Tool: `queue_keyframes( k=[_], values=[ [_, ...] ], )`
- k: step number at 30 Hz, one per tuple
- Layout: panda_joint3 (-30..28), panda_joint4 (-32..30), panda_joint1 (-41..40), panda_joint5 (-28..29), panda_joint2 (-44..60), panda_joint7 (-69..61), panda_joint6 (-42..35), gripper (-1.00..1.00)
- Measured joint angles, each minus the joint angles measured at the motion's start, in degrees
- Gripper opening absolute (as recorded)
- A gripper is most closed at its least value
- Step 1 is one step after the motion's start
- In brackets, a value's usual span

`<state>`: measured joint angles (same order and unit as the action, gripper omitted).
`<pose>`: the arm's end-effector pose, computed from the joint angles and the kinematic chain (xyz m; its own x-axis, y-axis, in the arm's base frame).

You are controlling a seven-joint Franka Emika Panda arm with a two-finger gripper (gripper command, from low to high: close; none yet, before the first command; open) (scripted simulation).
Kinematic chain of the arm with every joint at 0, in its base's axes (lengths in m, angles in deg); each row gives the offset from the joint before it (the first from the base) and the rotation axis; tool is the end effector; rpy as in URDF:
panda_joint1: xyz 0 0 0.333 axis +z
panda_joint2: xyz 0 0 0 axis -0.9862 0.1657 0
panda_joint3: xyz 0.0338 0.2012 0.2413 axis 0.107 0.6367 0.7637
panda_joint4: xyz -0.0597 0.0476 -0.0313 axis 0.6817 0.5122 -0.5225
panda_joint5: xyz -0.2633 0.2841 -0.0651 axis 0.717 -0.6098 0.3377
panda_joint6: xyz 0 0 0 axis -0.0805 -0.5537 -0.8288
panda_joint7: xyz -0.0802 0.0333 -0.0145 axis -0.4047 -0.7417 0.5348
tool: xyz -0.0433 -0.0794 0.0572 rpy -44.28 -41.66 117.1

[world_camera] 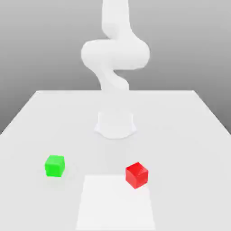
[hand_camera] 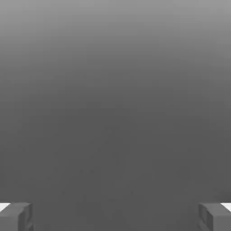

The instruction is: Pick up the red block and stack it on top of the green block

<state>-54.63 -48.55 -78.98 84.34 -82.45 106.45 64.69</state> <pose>0.3735 0.0044 0.6611 0.5576 -0.6820 0.4733 -0.5019 -0.7311 -0.4621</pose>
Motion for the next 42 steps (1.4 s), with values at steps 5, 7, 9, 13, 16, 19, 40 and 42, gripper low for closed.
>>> queue_keyframes(
  k=[5,7,9,13,16,19,40,42],
  values=[
    [-1.16,-8.66,3.53,-0.39,8.77,-5.87,6.82,0.0],
    [-1.43,-12.1,4.85,-0.54,12.24,-8.21,9.5,0.0],
    [-1.63,-15.6,6.14,-0.62,15.77,-10.57,12.2,0.0],
    [-1.78,-22.96,8.67,-0.56,23.36,-15.42,17.96,0.0],
    [-1.58,-28.75,10.4,0.02,30.42,-19.05,23.2,0.0],
    [-1.37,-30.95,11.8,0.36,40.61,-21.11,30.98,0.0],
    [-1.87,-32.09,8.94,1.37,36.37,-21.8,27.08,-1.0],
    [-4.88,-32.12,5.15,3.1,34.42,-22.76,25.29,-1.0]
  ],
)
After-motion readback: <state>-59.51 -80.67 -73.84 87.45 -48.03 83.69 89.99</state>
